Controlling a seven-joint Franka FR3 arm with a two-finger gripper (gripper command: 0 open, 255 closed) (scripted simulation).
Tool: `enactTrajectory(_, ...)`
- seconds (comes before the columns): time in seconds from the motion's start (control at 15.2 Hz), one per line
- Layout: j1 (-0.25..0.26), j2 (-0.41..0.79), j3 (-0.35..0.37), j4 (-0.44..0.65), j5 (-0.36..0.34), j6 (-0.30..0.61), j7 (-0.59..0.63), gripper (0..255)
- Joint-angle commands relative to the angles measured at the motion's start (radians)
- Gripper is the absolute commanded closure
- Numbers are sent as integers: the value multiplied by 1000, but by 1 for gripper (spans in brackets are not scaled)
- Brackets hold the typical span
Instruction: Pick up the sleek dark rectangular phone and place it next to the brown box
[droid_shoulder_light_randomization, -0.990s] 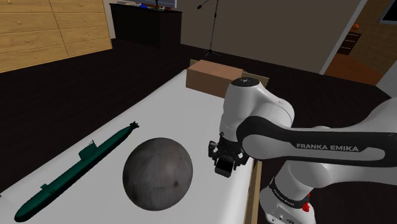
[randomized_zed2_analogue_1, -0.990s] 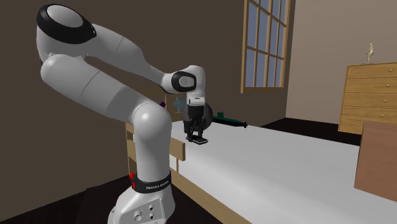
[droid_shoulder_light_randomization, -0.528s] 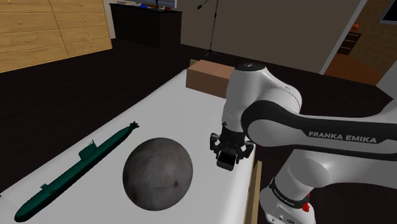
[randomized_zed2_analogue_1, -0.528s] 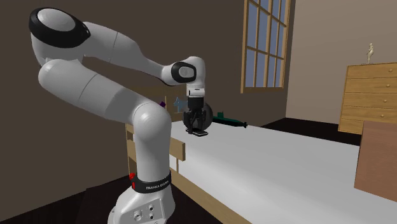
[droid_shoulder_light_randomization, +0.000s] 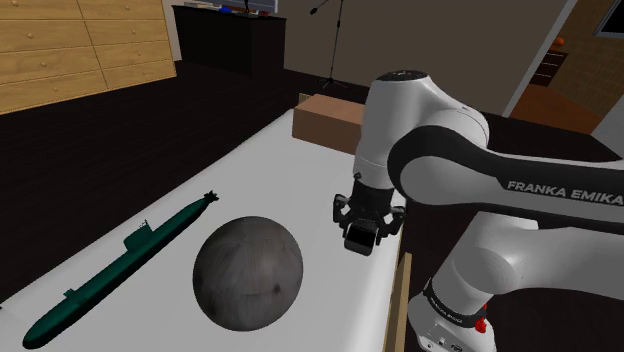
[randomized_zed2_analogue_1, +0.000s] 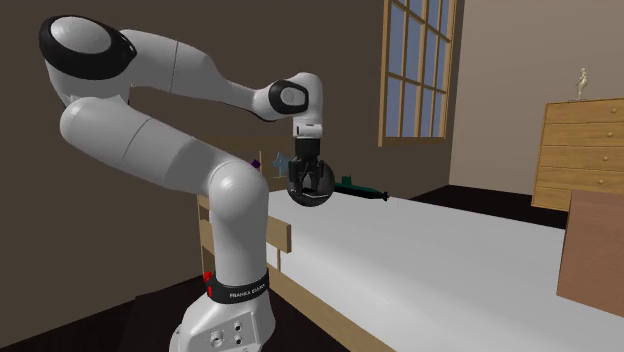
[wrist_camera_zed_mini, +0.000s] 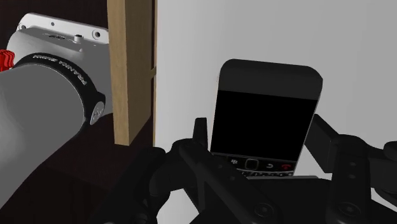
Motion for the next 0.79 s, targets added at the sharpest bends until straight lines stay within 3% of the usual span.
enactTrajectory(0.0,-6,-3,-16,22,-15,-26,-1,255)
enactTrajectory(0.73,-35,5,-82,164,-80,-158,1,255)
